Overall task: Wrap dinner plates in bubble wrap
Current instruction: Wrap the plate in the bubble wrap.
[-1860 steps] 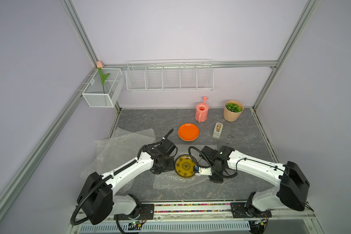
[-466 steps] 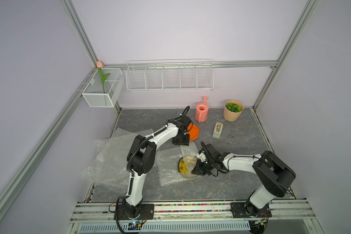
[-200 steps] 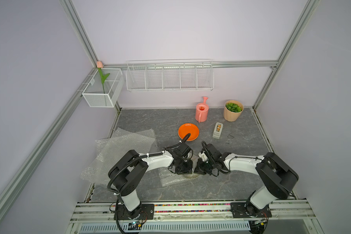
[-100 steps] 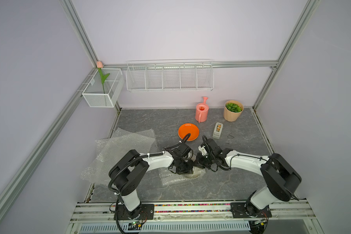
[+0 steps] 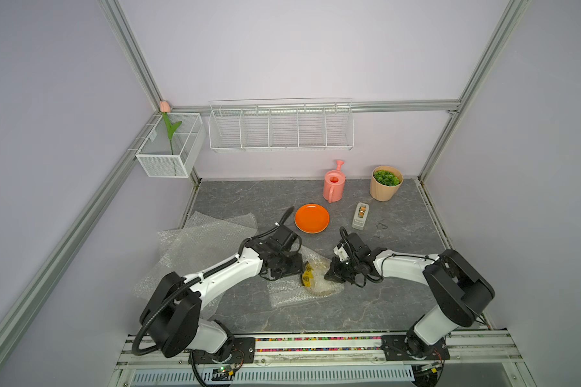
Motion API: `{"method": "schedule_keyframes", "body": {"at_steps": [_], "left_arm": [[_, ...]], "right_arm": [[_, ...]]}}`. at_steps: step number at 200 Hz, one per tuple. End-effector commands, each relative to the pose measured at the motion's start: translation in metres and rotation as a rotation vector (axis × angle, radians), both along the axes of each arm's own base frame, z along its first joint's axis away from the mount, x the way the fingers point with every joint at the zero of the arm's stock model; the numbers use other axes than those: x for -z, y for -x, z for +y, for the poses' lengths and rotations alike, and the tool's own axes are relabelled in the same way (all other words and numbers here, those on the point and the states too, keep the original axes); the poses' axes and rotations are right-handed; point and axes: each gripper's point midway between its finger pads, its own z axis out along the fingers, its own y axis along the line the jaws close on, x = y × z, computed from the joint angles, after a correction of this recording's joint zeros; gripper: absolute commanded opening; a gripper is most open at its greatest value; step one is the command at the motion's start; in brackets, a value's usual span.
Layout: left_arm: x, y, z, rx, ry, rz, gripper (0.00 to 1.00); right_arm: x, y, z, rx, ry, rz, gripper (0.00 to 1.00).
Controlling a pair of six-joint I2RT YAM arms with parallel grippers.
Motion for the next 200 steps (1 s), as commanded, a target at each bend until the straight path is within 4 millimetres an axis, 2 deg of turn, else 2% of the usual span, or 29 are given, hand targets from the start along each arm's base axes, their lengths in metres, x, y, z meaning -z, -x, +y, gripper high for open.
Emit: {"method": "schedule_keyframes", "body": {"at_steps": [1,28,50,74,105,117,132,150,166,200], "left_arm": [[-0.003,-0.016,0.061,-0.111,-0.156,-0.023,0.67],[0.009,-0.035,0.085,-0.166,-0.132,-0.012,0.70],[0.021,-0.053,0.087,-0.151,-0.127,-0.013,0.70],[0.033,-0.071,0.077,-0.122,-0.096,-0.006,0.68],[0.048,-0.086,0.052,-0.074,-0.001,0.039,0.51],[0.050,-0.089,0.042,-0.047,0.043,0.052,0.38],[0.049,-0.093,0.035,-0.039,0.076,0.053,0.16],[0.047,-0.098,0.034,-0.037,0.068,0.043,0.00],[0.044,-0.108,0.034,-0.027,0.046,0.037,0.00],[0.030,-0.137,0.023,0.014,0.032,0.009,0.00]], "right_arm": [[0.037,0.030,-0.046,0.021,0.188,0.114,0.07],[0.037,0.031,-0.054,0.029,0.188,0.114,0.07],[0.036,0.032,-0.054,0.021,0.185,0.117,0.07],[0.036,0.033,-0.053,0.020,0.178,0.121,0.07],[0.036,0.032,-0.052,0.023,0.171,0.119,0.07],[0.035,0.032,-0.052,0.024,0.168,0.118,0.07],[0.034,0.034,-0.051,0.027,0.163,0.118,0.07],[0.033,0.037,-0.047,0.026,0.149,0.122,0.07],[0.028,0.043,-0.037,0.011,0.133,0.120,0.07],[0.019,0.056,0.003,-0.020,0.058,0.124,0.07]]}}
